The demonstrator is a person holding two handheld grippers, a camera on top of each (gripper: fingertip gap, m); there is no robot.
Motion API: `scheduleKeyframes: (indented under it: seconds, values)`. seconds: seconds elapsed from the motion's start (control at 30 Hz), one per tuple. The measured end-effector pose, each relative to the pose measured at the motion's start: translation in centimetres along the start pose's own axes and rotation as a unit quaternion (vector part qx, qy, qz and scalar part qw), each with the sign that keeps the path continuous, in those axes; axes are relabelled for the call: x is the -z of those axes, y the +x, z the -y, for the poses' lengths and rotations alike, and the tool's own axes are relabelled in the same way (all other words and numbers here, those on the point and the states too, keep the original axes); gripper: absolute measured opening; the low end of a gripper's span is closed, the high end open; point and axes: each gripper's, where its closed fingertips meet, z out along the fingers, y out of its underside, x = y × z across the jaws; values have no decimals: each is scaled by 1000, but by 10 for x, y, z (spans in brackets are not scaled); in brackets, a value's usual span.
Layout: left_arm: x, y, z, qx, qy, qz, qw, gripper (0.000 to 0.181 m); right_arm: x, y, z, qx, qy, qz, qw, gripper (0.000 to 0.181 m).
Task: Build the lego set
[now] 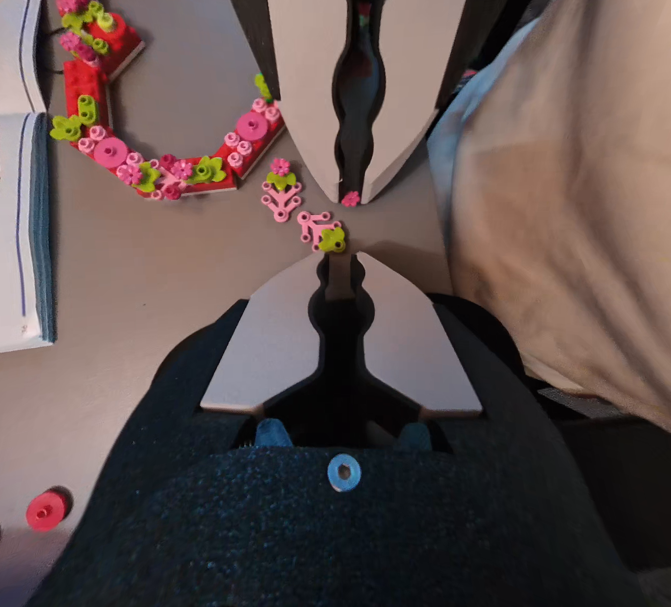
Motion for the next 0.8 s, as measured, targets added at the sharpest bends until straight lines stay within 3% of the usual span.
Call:
scheduleKeyframes:
  seconds: [0.13, 0.3, 0.5, 0.8]
  values:
    - [-3, 2, 4, 17, -1, 4, 1000, 12, -7, 9, -1, -13, -13, -6, 1000, 9]
    - [-16, 28, 16, 37, -1, -47, 998, 12, -8, 20, 2, 16, -15, -12, 1000, 8]
    - [17, 5, 11, 38, 29, 27, 998, 11, 10, 18, 0, 23, 1, -10, 1000, 9]
    - [-5, 8, 2, -28, -17, 25, 999, 10, 10, -5, 5, 25, 13, 12, 1000, 9]
